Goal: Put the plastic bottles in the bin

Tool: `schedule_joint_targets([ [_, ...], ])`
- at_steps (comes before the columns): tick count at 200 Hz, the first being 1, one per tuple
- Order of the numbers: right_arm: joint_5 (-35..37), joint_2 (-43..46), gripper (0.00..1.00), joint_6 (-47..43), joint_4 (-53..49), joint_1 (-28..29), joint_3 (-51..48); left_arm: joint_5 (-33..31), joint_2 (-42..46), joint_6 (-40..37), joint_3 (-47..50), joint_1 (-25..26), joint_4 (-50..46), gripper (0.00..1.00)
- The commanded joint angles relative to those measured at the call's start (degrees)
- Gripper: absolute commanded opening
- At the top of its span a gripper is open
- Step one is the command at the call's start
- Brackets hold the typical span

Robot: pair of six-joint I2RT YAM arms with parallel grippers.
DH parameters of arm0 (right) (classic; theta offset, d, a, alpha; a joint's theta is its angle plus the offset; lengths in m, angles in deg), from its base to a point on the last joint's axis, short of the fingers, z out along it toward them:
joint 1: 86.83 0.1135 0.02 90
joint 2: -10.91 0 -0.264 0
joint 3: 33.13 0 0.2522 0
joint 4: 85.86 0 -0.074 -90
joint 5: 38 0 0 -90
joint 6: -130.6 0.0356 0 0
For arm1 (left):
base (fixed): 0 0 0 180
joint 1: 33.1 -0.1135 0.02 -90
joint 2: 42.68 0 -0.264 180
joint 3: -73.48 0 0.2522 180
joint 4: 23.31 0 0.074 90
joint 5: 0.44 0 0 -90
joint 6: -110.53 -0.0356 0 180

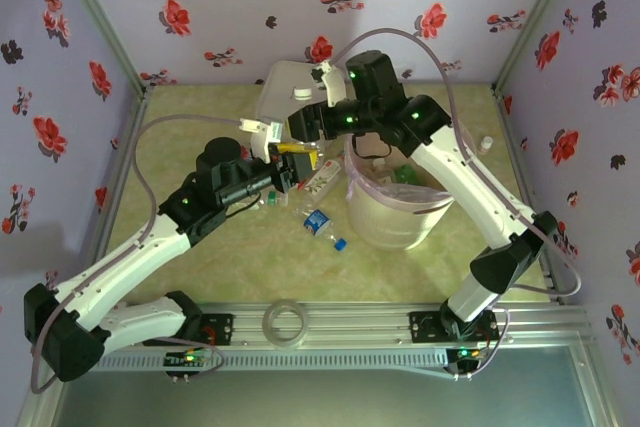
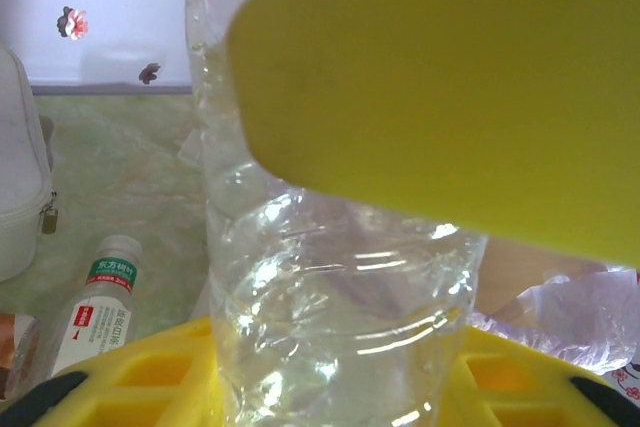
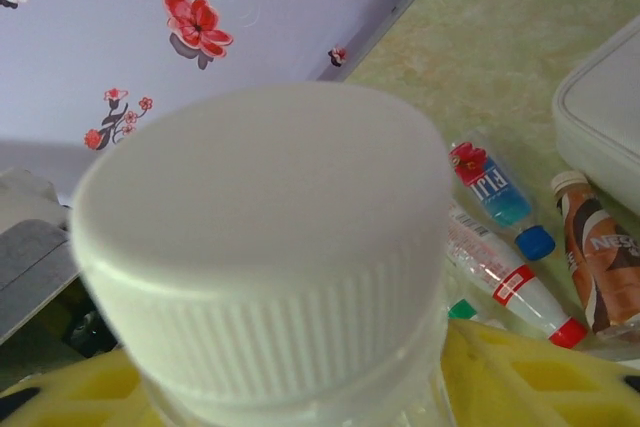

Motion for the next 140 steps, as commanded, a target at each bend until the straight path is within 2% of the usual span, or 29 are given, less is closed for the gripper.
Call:
schedule_joint_targets([
  [1,0.6,0.8,0.55,0.4,1.7,-0.6,0.0,1.0,1.2,-1.5,1.0,0.3,2.9,0.26],
  [17,0.7,1.1,0.53,0.3,2.2,-0.8,-0.5,1.1,1.1,-1.4,1.1,0.3,3.1,0.35],
  [44,0.8,1.2,0.52,0.3,2.6,-1.2,-0.5,1.0,1.3,-1.4,1.5,0.3,3.3,0.71],
  [67,1.2,1.6,0.51,0.2,3.0,-1.6,-0.4,0.8,2.1,-1.3,2.8,0.2,2.9,0.87],
  [97,1.8,1.5,0.5,-0.7,1.9,-2.4,1.6,0.5,3.5,-0.8,4.7,-0.1,2.2,0.98],
  [140,5.3,1.6,0.49,-4.1,-2.9,-3.8,7.0,-0.8,5.1,0.0,6.8,-0.6,0.2,1.0],
])
